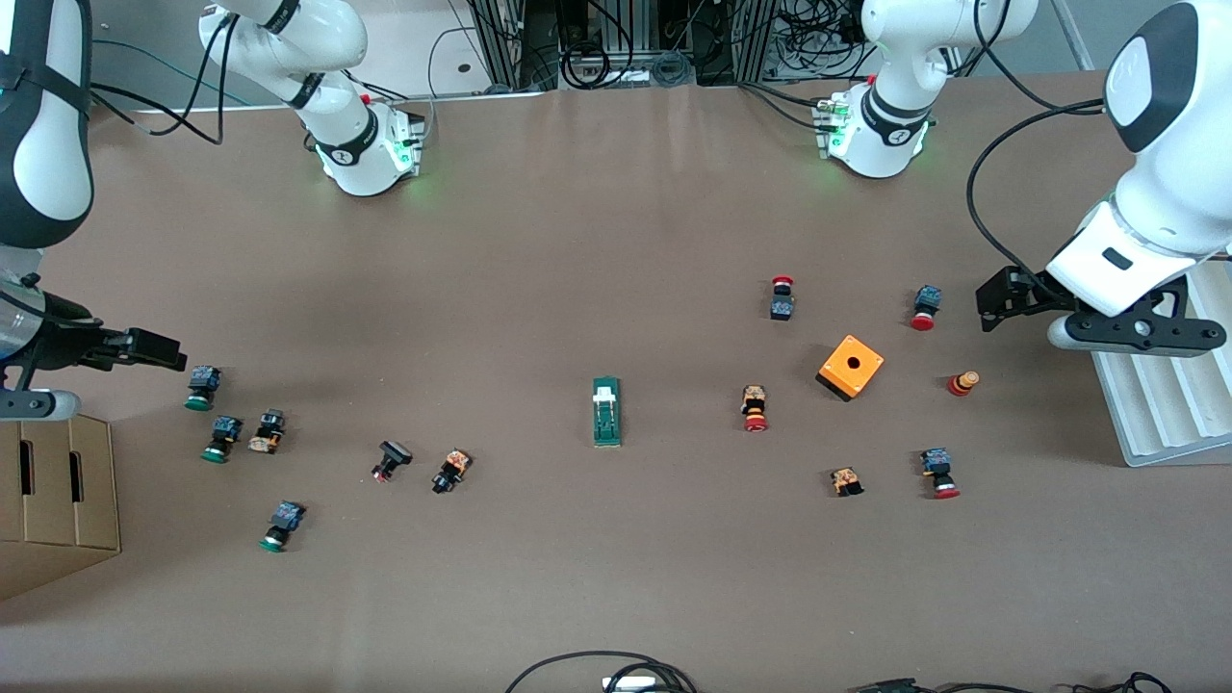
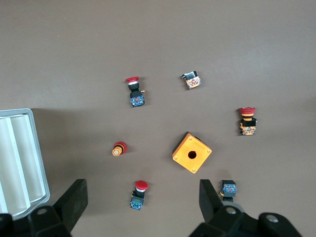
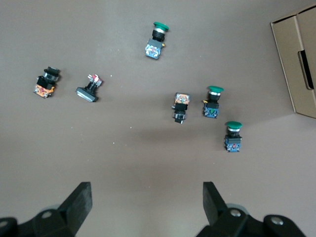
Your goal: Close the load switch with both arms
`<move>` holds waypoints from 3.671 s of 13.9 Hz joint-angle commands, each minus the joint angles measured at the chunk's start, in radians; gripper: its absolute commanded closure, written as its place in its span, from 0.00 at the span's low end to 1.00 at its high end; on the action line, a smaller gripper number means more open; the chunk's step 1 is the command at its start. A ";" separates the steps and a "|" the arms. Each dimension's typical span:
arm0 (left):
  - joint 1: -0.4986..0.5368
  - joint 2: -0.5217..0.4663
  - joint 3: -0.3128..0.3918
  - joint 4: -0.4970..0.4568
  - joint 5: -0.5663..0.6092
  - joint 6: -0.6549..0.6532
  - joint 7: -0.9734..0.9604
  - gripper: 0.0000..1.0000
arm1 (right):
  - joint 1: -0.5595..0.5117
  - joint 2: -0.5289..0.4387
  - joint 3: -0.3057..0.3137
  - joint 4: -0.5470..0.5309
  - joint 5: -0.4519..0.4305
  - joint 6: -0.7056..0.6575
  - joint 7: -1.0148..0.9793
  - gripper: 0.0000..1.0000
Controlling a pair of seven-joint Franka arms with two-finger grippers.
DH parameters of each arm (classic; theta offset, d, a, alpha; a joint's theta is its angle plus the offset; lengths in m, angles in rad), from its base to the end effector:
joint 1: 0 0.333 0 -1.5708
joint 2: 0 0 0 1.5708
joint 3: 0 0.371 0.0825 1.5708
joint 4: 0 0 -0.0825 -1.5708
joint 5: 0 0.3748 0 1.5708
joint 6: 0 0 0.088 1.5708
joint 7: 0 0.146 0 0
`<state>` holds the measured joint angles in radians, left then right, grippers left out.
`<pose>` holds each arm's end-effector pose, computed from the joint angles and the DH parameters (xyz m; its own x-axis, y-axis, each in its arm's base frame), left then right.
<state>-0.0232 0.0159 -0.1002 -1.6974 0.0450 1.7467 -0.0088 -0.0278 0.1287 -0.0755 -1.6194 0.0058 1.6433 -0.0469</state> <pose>0.5604 -0.0633 0.5883 0.9920 -0.1220 0.0337 -0.1206 -0.9918 -0.0427 0.5823 -0.0571 0.5512 0.9929 -0.0566 -0.1043 -0.0570 -0.9984 -0.0009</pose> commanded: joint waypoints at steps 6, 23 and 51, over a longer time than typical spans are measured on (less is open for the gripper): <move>0.012 0.006 -0.010 0.018 -0.002 -0.001 0.013 0.00 | 0.005 -0.017 -0.003 0.000 0.002 -0.014 -0.001 0.00; -0.083 0.021 -0.018 0.008 -0.017 -0.006 -0.217 0.00 | 0.103 0.112 0.028 0.006 0.092 0.193 -0.059 0.00; -0.814 0.409 -0.018 0.016 0.692 0.520 -1.764 0.00 | 0.137 0.221 0.028 0.007 0.165 0.352 -0.186 0.00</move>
<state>-0.8082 0.3980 -0.1306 -1.6988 0.6761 2.2450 -1.6933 0.1065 0.3386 -0.0417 -1.6242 0.1448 1.9786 -0.1933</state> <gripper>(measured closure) 0.000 0.000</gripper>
